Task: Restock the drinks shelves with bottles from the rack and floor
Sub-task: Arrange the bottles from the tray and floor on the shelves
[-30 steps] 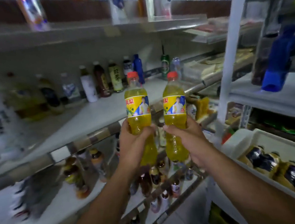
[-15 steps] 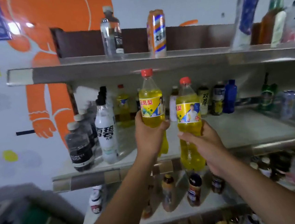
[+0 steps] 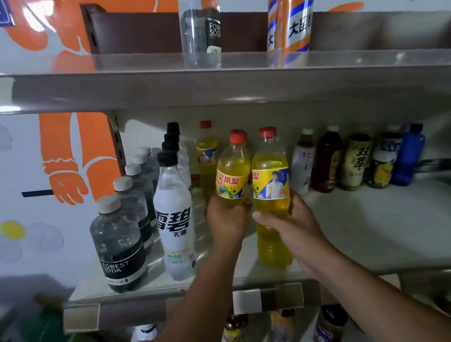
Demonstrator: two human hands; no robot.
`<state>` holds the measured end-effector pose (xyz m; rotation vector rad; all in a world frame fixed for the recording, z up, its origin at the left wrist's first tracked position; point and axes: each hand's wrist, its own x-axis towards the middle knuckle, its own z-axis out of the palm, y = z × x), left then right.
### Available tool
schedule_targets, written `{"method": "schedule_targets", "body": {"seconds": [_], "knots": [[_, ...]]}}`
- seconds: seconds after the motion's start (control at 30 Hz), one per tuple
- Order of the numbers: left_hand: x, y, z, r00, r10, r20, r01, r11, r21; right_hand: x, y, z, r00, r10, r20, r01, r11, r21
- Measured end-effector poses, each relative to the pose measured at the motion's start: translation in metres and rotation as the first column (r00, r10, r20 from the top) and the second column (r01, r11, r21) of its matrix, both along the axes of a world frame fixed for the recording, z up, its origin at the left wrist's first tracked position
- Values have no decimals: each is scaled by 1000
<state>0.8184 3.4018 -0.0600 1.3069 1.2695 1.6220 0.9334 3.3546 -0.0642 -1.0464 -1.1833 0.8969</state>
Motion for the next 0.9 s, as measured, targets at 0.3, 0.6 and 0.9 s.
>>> {"method": "schedule_targets", "body": {"seconds": [0.3,0.6,0.9], "knots": [[7,69,11,941,-259,219,327,863,-385,-4,47,-2,1000,9,7,-9,999,-34],[10,111,-18,955,231,186,-241,970,37,-4,83,-8,999,32,-5,-33,998,-47],[11,140,-27,943,292,158,-301,953,37,-3,99,-16,997,53,-49,-55,997,-46]]}}
